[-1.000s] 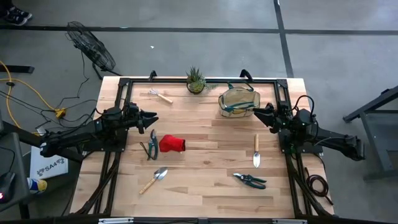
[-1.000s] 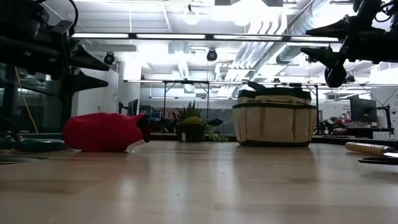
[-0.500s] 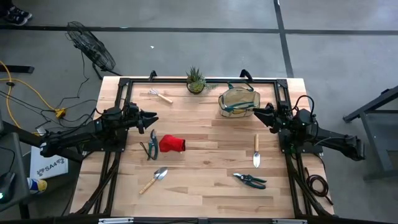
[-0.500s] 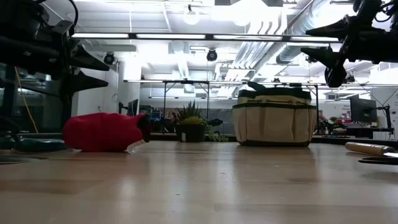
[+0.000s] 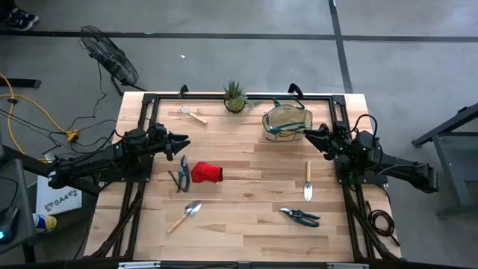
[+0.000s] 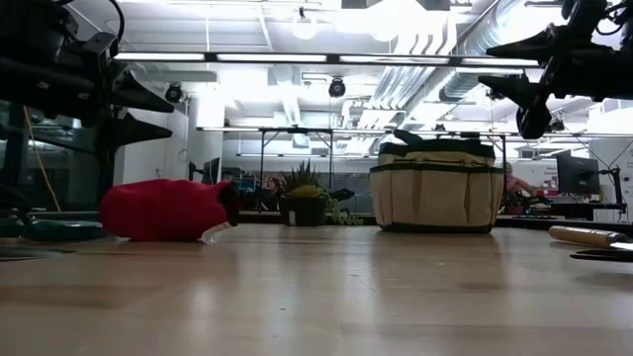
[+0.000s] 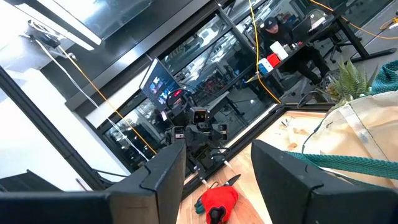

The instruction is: Pick & Place Garden tools in Gardening bag

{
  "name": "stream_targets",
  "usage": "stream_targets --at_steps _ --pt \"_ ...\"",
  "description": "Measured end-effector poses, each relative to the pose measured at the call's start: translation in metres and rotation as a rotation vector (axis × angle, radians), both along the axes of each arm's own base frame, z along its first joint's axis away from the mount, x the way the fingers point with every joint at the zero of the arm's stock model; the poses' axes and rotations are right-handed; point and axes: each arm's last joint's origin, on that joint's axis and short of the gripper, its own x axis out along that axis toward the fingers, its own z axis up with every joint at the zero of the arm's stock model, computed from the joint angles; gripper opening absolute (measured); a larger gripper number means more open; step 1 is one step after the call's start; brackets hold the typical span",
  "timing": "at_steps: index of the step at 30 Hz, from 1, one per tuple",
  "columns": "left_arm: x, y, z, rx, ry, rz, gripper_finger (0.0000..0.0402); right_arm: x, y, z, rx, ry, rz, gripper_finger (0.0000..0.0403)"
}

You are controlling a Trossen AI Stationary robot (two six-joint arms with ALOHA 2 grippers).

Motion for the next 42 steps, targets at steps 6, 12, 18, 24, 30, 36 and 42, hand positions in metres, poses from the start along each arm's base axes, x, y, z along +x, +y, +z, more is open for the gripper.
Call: stream_targets --at_steps 6,12,18,24,30,36,42 --pt "0.0000 0.0000 0.0001 0.000 0.000 0.000 0.0212 0.0000 0.0000 0.0000 0.000 0.000 0.000 0.0175" --pt "0.0000 0.0000 0.0001 0.000 0.000 0.000 0.0212 0.0000 0.0000 0.0000 0.000 0.000 0.000 0.0175" --pt "0.0000 0.0000 0.0000 0.000 0.000 0.000 0.0212 0.0000 0.0000 -0.0001 0.000 0.000 0.000 0.0175" --pt "0.0000 0.0000 0.0000 0.000 0.000 0.000 0.0212 -0.0001 -0.0001 0.0004 0.000 -0.004 -0.006 0.0175" --pt "0.0000 0.0000 0.0000 0.000 0.000 0.000 0.0212 0.0000 0.0006 0.0004 0.031 -0.011 0.027 0.0175" --pt "0.0000 0.0000 0.0000 0.000 0.000 0.000 0.0212 0.0000 0.0010 0.0010 0.044 -0.020 0.042 0.0175" --pt "0.0000 0.0000 0.0001 0.000 0.000 0.000 0.0212 0.0004 0.0026 0.0007 0.046 -0.015 0.104 0.0175"
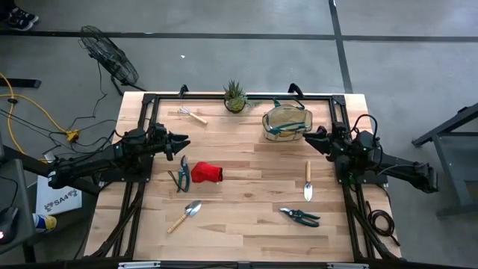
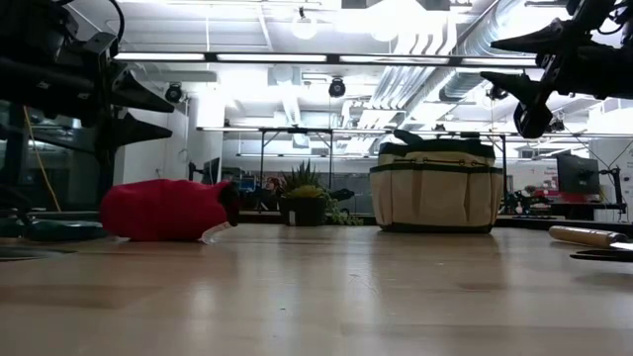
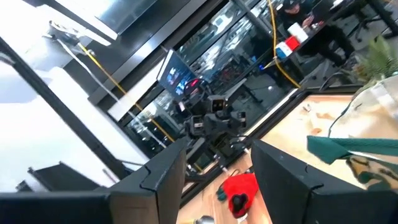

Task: Pick & Place Garden tools in Gardening bag
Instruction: Put the right green shear scissors into the light brown gardening bag

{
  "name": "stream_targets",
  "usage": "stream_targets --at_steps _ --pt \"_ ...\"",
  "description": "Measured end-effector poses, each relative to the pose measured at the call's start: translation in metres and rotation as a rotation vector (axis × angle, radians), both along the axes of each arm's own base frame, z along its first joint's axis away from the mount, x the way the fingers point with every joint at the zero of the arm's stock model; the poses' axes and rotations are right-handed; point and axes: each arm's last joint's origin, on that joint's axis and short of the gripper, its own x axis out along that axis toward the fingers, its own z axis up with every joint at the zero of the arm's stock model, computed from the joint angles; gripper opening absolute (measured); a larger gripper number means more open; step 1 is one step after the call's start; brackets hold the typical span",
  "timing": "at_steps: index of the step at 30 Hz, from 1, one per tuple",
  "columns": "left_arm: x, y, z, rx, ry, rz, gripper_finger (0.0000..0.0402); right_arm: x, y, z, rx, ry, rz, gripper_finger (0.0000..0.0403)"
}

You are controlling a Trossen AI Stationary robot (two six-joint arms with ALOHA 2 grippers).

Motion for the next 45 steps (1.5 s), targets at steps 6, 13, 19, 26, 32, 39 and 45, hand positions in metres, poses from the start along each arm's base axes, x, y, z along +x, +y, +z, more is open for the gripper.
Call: stream_targets --at_steps 6,13,19,26,32,39,45 --pt "0.000 0.000 0.000 0.000 0.000 0.000 0.0212 0.000 0.002 0.003 -0.022 0.010 0.066 0.0175" --pt "0.000 0.000 0.000 0.000 0.000 0.000 0.0212 -0.004 0.003 0.021 -0.095 -0.020 0.048 0.0175" --pt "0.000 0.000 0.000 0.000 0.000 0.000 0.0212 -0.005 0.006 0.037 -0.145 0.107 0.095 0.0175" --pt "0.000 0.000 0.000 0.000 0.000 0.000 0.0212 -0.005 0.013 0.061 -0.263 0.256 0.178 0.0175" --pt "0.000 0.000 0.000 0.000 0.000 0.000 0.0212 0.001 0.020 0.083 -0.303 0.395 0.226 0.0175" --pt "0.000 0.000 0.000 0.000 0.000 0.000 0.0212 0.013 0.037 0.096 -0.213 0.508 0.313 0.0175" --pt "0.000 0.000 0.000 0.000 0.001 0.000 0.0212 0.032 0.069 0.087 -0.067 0.629 0.496 0.0175"
